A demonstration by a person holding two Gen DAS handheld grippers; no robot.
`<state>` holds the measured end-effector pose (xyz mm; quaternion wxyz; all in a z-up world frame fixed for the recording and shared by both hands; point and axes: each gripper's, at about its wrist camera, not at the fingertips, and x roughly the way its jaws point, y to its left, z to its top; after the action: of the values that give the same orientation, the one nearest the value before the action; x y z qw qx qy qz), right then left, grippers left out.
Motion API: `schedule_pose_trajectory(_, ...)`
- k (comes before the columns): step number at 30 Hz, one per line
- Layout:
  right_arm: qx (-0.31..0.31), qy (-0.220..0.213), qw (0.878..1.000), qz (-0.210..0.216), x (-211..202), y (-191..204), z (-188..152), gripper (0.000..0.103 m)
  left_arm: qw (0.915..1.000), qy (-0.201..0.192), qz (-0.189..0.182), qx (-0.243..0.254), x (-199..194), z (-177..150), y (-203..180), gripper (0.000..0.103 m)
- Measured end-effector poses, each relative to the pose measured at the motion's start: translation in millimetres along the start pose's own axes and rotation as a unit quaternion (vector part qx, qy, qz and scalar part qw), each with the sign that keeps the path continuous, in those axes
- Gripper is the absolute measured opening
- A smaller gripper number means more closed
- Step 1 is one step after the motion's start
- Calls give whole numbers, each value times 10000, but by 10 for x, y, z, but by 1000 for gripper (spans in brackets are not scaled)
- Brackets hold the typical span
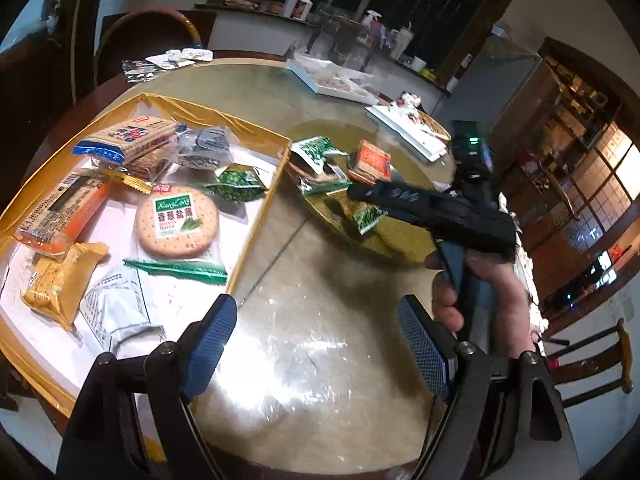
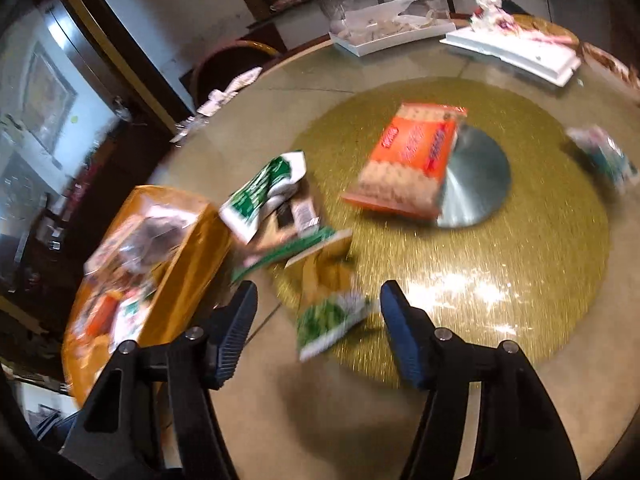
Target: Organize snacks
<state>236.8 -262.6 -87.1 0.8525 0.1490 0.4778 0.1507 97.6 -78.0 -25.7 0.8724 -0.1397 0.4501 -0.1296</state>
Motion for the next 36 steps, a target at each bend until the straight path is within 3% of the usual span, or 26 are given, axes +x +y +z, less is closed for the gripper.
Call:
schedule_pose_trajectory(2,-226,155,9994,-234,138,86,8,42,9999,135,-23,51,92,15,-21,83)
schedule_pose_trajectory(6,-383,167,9980,-482,33,86,-160,40,9980,283,-170,547,276,19,-177,83)
schedule_pose_trajectory(11,46,255,9987,-434,-366,-165,-560,39,9941,652,307,812,657,71,-186,83)
schedule_pose_trajectory(13,204,242,9984,-467,-520,-221,-741,39,9892,584,460,1261,717,89,-263,83)
schedule_pose_trajectory(16,322,74,9981,-526,-728,-237,-1059,39,9844,641,657,1498,819,145,-290,82)
schedule_pose_trajectory(20,694,-219,9971,-241,-869,-287,-1310,39,9770,667,993,1765,994,294,-278,82)
schedule_pose_trajectory(23,813,-392,9958,-144,-891,-285,-1372,39,9762,713,1235,1634,1076,434,-184,82)
schedule_pose_trajectory(24,802,-436,9957,-148,-894,-277,-1385,39,9806,748,1205,1352,1078,522,-123,82)
schedule_pose_trajectory(27,737,-477,9960,-160,-899,-241,-1409,39,9922,645,701,806,1031,766,-81,82)
schedule_pose_trajectory(31,789,-490,9957,47,-893,-267,-1414,39,9885,440,850,1173,1233,1179,-336,82)
schedule_pose_trajectory(36,712,-452,9964,108,-901,-243,-1443,39,9826,589,1141,1340,1714,1505,-395,81)
